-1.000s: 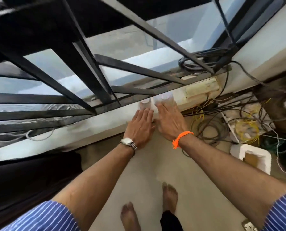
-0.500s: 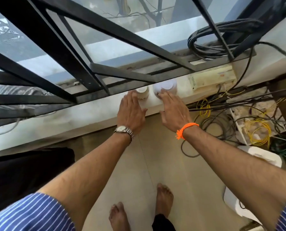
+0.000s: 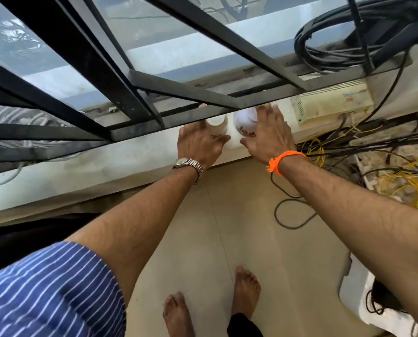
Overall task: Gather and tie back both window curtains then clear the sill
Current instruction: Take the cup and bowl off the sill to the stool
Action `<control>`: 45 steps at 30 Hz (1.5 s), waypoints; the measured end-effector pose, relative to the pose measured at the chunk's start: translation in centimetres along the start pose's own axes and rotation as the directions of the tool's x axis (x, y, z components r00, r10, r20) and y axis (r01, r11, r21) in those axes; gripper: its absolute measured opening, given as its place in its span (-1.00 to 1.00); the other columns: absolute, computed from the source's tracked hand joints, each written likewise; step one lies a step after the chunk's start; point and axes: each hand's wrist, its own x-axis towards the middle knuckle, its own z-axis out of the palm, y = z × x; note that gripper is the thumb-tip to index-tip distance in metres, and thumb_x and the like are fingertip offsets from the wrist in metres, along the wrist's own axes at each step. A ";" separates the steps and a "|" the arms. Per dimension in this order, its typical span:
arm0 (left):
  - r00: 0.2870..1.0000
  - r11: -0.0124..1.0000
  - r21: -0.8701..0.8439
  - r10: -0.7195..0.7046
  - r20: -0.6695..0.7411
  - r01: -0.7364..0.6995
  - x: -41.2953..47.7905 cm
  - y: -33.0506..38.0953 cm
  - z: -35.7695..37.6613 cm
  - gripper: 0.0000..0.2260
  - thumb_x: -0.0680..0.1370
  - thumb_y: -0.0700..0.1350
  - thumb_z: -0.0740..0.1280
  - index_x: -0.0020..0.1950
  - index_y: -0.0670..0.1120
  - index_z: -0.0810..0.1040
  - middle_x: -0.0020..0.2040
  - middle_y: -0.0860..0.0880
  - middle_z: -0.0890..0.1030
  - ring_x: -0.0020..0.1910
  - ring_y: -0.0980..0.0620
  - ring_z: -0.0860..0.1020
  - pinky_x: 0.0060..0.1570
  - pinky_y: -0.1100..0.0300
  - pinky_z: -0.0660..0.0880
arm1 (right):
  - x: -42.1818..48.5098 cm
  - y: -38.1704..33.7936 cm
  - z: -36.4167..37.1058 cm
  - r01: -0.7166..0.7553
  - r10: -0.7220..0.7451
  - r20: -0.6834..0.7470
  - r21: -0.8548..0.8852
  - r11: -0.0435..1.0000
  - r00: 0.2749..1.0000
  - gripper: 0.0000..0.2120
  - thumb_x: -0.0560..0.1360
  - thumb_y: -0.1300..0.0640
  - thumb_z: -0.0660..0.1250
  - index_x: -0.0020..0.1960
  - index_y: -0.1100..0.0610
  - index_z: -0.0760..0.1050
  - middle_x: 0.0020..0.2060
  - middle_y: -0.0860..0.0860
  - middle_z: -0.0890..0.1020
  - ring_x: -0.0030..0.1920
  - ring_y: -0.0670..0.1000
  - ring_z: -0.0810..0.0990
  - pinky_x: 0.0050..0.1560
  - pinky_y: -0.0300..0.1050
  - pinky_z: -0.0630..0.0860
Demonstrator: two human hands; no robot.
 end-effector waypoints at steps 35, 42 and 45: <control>0.976 0.981 0.027 0.192 -0.100 -0.190 -3.1 -1.3 -2.8 -0.35 0.37 0.37 0.32 0.18 -0.15 0.47 0.00 -0.11 0.59 -0.09 -0.11 0.53 -0.15 0.05 0.49 | -5.2 -0.2 -0.1 -0.072 0.117 -0.165 0.256 0.964 0.979 -0.03 0.24 -0.19 0.50 0.49 0.09 0.14 0.27 0.17 0.36 0.23 0.21 0.41 0.10 0.13 0.53; 0.980 0.986 -0.008 0.164 -0.109 -0.166 -3.2 -1.6 -2.3 -0.33 0.38 0.28 0.40 0.28 -0.17 0.44 0.10 -0.13 0.58 -0.01 -0.14 0.54 -0.06 -0.02 0.51 | -3.9 0.0 0.4 -0.038 0.094 -0.185 0.284 0.958 0.978 -0.05 0.27 -0.10 0.53 0.51 0.13 0.14 0.32 0.18 0.36 0.27 0.22 0.41 0.22 0.12 0.48; 0.982 0.988 0.000 0.152 -0.112 -0.153 -2.8 -1.7 -2.0 -0.33 0.39 0.28 0.39 0.30 -0.17 0.44 0.13 -0.12 0.58 0.04 -0.13 0.54 -0.02 -0.02 0.50 | -3.3 0.1 0.9 -0.033 0.093 -0.198 0.285 0.958 0.976 -0.05 0.27 -0.10 0.53 0.51 0.15 0.15 0.32 0.18 0.36 0.28 0.22 0.42 0.23 0.13 0.47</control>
